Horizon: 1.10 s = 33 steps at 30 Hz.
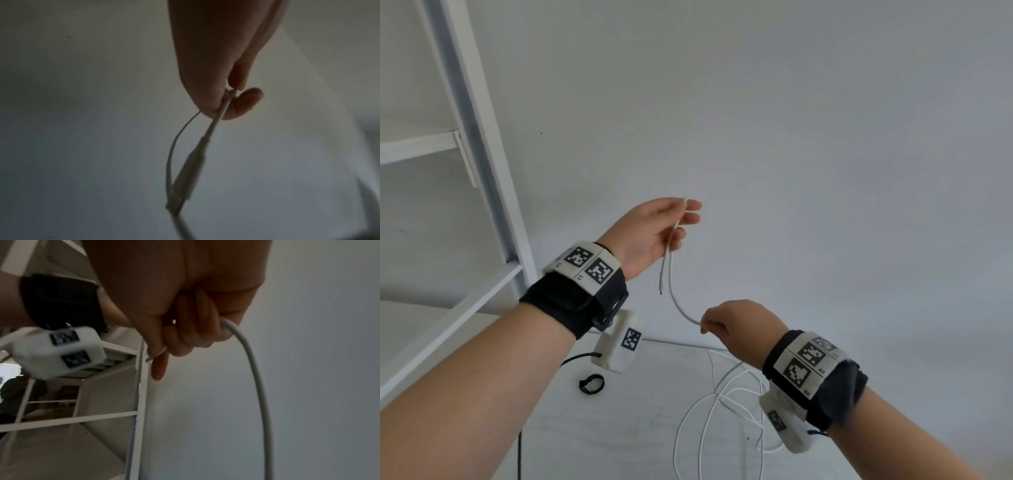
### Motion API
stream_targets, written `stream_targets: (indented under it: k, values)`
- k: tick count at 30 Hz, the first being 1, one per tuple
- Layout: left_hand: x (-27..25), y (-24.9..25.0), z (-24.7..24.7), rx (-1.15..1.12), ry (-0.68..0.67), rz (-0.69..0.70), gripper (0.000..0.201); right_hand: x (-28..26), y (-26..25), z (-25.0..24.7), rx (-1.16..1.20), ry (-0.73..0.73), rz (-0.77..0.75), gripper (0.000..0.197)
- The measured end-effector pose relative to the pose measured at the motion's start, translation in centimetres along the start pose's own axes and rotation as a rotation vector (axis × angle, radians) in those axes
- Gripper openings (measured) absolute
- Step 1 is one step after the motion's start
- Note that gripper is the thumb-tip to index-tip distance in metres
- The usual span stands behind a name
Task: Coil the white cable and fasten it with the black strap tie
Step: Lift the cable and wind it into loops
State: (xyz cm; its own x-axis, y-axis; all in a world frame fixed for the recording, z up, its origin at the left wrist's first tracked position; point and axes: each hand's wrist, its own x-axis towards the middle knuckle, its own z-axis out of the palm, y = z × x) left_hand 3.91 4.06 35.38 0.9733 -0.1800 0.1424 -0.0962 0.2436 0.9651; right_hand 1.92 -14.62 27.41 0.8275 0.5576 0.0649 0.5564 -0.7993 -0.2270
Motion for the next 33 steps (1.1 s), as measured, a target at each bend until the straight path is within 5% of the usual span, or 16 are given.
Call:
stream_targets:
  k: [11, 23, 29, 33]
  values:
    - [-2.2, -1.7, 1.5, 0.396, -0.140, -0.105, 0.021, -0.6, -2.4, -4.6, 0.146, 0.241, -0.188, 0.017]
    - [-2.8, -3.0, 2.3, 0.402, 0.067, 0.075, 0.034, -1.0, -3.6, -4.5, 0.245, 0.284, -0.223, 0.019]
    - [-3.4, -3.3, 2.1, 0.259, -0.028, 0.002, 0.034, -1.0, -3.2, -5.2, 0.323, 0.429, -0.152, 0.021]
    - [-4.3, -3.5, 2.8, 0.374, -0.054, -0.005, 0.033, -0.5, -2.2, -5.7, 0.385, 0.549, -0.076, 0.019]
